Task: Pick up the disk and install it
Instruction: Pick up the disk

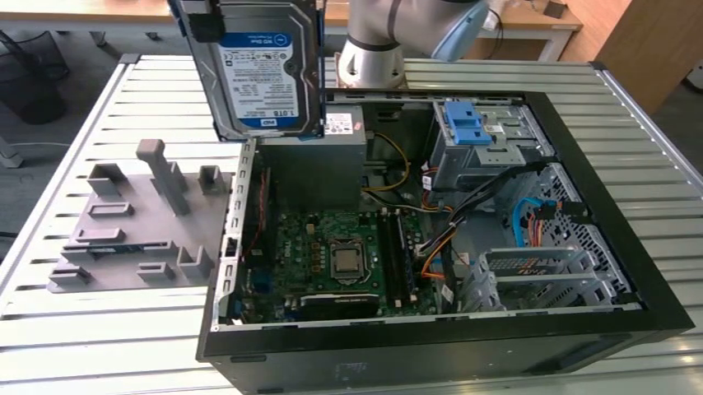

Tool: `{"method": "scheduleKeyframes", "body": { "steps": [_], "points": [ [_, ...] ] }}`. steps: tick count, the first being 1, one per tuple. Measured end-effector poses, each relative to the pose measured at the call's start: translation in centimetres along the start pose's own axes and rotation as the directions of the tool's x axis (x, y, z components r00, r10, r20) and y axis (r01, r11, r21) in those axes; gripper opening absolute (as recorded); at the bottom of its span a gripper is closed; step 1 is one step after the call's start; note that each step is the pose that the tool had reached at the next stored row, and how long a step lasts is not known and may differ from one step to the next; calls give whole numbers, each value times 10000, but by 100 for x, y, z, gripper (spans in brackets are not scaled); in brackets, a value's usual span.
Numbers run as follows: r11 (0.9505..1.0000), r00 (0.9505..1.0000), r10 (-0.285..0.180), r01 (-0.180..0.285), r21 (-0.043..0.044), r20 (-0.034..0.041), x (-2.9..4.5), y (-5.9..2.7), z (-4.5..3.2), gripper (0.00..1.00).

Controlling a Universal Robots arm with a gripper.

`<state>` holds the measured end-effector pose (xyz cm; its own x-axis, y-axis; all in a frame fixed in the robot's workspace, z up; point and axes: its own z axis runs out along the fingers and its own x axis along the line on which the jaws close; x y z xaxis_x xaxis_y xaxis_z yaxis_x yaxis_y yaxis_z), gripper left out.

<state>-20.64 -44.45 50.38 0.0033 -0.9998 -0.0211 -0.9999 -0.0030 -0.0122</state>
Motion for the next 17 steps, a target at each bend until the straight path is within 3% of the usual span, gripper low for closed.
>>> {"method": "scheduleKeyframes", "body": {
  "steps": [4, 13, 17],
  "points": [
    [9997, 10000, 6, -6, -233, 2, 8, -95, 10, 36],
    [9997, 10000, 5, -5, -240, 30, 20, -397, 27, 36],
    [9997, 10000, 6, -5, -241, 29, 22, -489, 29, 36]
  ]
}}
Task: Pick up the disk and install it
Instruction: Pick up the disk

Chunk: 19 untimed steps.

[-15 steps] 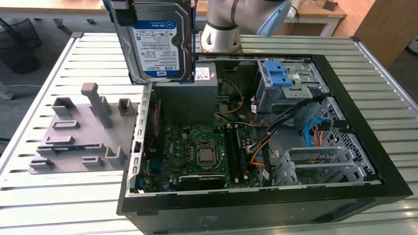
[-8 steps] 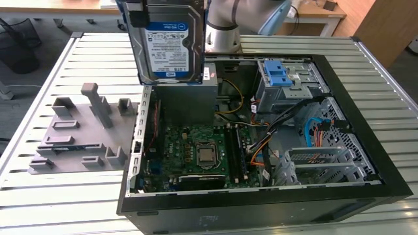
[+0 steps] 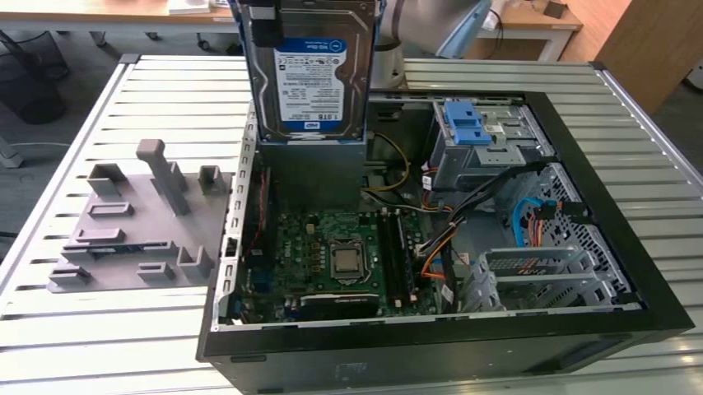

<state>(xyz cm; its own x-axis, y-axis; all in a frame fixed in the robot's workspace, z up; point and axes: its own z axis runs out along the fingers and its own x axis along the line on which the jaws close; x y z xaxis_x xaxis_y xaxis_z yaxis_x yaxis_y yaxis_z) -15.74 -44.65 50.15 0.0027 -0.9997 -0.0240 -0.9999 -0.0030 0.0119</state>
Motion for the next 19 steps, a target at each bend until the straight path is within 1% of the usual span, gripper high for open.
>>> {"method": "scheduleKeyframes", "body": {
  "steps": [7, 12, 19],
  "points": [
    [10000, 10000, -1, 1, 11, 0, 1, -207, 2, 36],
    [10000, 10000, -1, 1, 34, 0, 1, -336, 5, 36],
    [9999, 10000, -4, 4, 152, 1, 2, -447, 15, 36]
  ]
}}
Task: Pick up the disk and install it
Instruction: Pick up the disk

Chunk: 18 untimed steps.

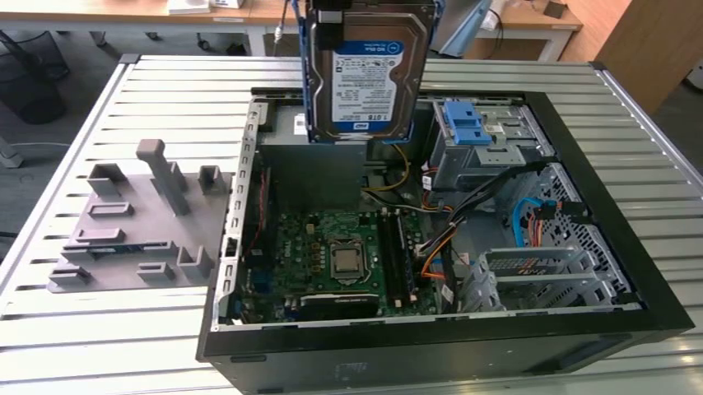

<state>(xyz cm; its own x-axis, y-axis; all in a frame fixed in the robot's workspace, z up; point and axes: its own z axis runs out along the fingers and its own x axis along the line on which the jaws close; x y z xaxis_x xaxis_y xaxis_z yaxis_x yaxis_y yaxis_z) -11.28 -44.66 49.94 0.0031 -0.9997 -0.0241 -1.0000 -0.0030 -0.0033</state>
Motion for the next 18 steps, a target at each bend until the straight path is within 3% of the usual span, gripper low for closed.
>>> {"method": "scheduleKeyframes", "body": {
  "steps": [5, 11, 18],
  "points": [
    [10000, 10000, -3, 3, 93, -1, 0, -48, 9, 36],
    [10000, 10000, 7, -7, 94, 1, 4, -170, 27, 36],
    [9997, 9998, 221, -221, 98, -3, 8, -197, 42, 36]
  ]
}}
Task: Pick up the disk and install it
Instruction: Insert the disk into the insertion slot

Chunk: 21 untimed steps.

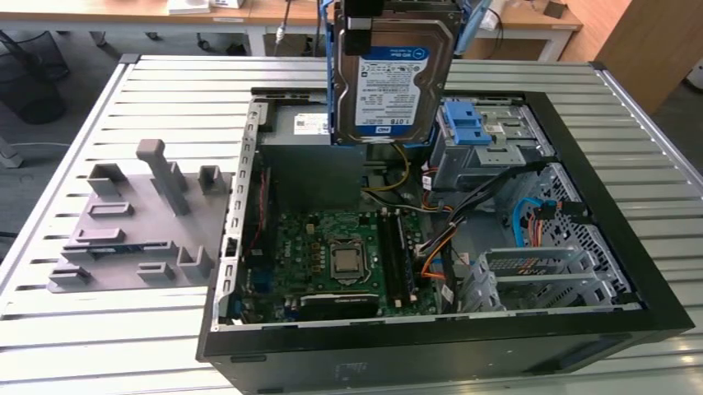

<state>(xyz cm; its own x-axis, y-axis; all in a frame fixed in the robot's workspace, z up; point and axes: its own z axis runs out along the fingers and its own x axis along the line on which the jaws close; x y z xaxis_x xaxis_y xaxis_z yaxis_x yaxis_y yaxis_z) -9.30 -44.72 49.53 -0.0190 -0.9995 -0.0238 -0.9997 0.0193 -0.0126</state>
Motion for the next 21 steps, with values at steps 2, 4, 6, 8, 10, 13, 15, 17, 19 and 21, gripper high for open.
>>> {"method": "scheduleKeyframes", "body": {
  "steps": [2, 4, 6, 8, 10, 13, 15, 17, 19, 21],
  "points": [
    [10000, 10000, 12, -12, 1, 1, 0, -1, 1, 36],
    [10000, 10000, 13, -13, 1, 1, 0, -1, 1, 36],
    [10000, 10000, 13, -13, 1, 1, 0, -1, 1, 36],
    [10000, 10000, 14, -14, 1, 1, 0, -1, 1, 36],
    [10000, 10000, 15, -15, 1, 1, 0, -1, 1, 36],
    [10000, 10000, 16, -16, 1, 1, 0, -1, 1, 36],
    [10000, 10000, 15, -15, 1, 1, 12, -2, 2, 36],
    [10000, 10000, 15, -15, -4, -1, 57, -3, 2, 36],
    [10000, 10000, 16, -16, -14, 2, 118, -4, 6, 36],
    [10000, 10000, 21, -21, -27, 0, 182, -5, 11, 36]
  ]
}}
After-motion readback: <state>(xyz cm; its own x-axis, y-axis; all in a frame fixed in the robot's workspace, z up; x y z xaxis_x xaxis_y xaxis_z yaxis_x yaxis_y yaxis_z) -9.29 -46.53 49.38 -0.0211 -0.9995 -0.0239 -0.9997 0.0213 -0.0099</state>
